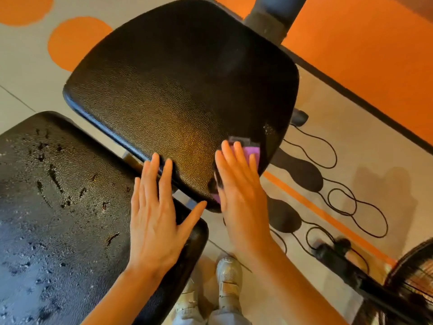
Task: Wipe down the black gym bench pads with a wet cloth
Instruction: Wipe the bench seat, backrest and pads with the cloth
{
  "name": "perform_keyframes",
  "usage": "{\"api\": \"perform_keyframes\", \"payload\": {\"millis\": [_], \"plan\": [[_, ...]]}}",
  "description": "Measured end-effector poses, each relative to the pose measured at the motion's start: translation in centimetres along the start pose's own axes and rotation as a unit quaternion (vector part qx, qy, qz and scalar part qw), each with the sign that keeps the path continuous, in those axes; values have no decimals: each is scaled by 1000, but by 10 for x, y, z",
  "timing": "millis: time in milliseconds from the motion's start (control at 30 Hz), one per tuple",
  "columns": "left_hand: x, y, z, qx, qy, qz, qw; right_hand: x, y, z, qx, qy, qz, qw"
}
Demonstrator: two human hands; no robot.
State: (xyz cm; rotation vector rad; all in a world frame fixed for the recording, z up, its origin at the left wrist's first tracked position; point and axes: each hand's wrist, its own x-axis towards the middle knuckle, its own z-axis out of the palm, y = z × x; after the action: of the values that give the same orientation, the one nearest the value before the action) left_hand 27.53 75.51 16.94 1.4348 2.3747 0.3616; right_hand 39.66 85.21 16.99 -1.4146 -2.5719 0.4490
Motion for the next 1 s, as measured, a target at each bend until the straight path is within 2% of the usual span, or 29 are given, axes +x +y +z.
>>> {"api": "perform_keyframes", "payload": {"millis": [33, 100, 200, 300, 400, 467, 600, 667, 733, 800, 867, 933, 1000], "plan": [[0, 3, 1, -7, -2, 11, 1000, -14, -2, -2, 9, -13, -20, 1000], [1, 6, 5, -12, -9, 25, 1000, 11, 16, -3, 15, -8, -33, 999], [1, 2, 8, -2, -4, 23, 1000, 93, 48, -6, -31, 33, 72, 996], [2, 1, 10, 7, -3, 28, 1000, 73, 32, 2, -16, 66, 121, 990], [1, 1, 9, 9, -8, 28, 1000, -11, -6, 4, 44, 41, 52, 997], [1, 1, 9, 9, -10, 22, 1000, -3, 7, 1, 60, 17, 6, 998], [1, 0, 12, 11, -3, 26, 1000, 81, 50, -1, 48, 76, 119, 989], [1, 0, 13, 16, -2, 33, 999, 66, 37, 8, 73, 99, 155, 980], [1, -1, 12, 19, -3, 36, 999, 12, 4, 17, 127, 110, 137, 976], [0, 0, 11, 16, -2, 35, 999, -33, -15, 18, 164, 70, 81, 981], [-1, 0, 11, 15, 2, 36, 999, -15, 2, 14, 187, 61, 46, 980], [-1, 0, 12, 18, 11, 41, 999, 34, 25, 9, 185, 103, 103, 972], [0, 0, 13, 28, 18, 46, 998, 47, 25, 10, 186, 152, 163, 957]]}}
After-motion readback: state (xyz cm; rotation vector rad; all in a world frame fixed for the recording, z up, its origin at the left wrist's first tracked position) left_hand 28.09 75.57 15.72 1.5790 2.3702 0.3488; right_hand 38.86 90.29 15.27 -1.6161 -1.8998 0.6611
